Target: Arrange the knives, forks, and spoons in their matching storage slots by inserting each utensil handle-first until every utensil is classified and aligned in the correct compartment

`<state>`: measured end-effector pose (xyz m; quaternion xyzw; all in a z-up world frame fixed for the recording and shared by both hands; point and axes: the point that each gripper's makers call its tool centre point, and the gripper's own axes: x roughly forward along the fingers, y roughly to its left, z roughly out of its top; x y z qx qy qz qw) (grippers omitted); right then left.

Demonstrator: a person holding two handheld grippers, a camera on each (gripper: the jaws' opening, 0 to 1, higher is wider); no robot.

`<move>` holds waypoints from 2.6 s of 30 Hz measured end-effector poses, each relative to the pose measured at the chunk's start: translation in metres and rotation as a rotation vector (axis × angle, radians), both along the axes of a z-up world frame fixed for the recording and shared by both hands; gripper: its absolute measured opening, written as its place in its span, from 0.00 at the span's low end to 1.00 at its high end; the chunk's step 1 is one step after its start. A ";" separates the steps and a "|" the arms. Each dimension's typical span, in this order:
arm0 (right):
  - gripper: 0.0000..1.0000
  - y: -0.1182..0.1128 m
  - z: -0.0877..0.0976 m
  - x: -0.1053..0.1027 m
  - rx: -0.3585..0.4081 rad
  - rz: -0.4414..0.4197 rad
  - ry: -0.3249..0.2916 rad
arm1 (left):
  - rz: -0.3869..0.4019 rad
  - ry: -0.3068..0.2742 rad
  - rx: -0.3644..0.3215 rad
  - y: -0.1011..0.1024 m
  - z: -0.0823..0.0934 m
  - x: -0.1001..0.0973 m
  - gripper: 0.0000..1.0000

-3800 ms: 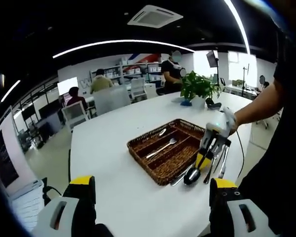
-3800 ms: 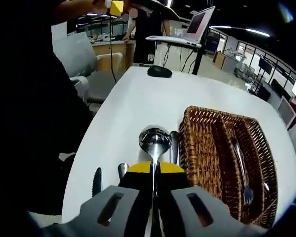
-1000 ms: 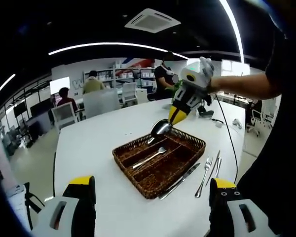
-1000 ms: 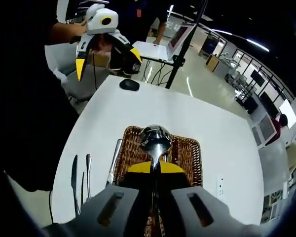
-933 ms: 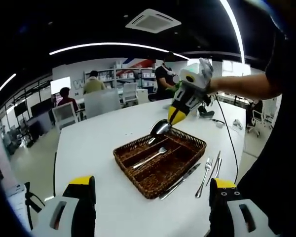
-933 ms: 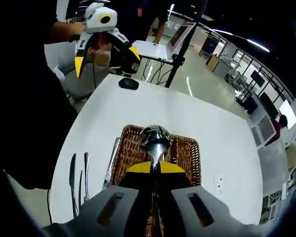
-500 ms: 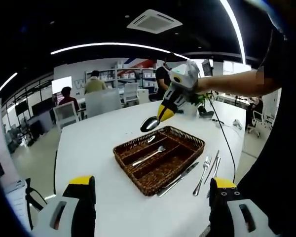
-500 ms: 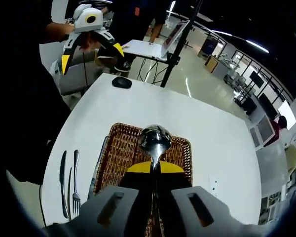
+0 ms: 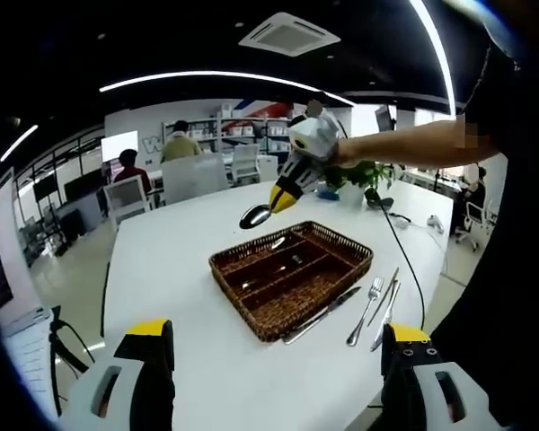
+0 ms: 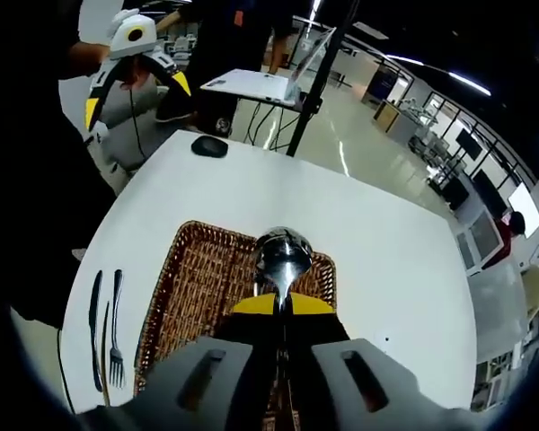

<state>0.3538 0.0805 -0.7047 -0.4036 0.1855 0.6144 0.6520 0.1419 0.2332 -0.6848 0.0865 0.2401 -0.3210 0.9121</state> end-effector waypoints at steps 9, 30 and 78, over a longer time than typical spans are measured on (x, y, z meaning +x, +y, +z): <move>0.00 -0.004 -0.011 0.022 -0.029 -0.021 -0.013 | 0.041 -0.006 0.008 0.009 -0.002 -0.002 1.00; 0.00 -0.002 -0.032 0.037 -0.055 -0.039 -0.007 | 0.055 0.018 0.026 0.016 -0.013 -0.013 1.00; 0.00 0.003 -0.113 0.059 -0.068 -0.030 0.097 | 0.099 0.091 0.039 0.031 -0.029 -0.015 1.00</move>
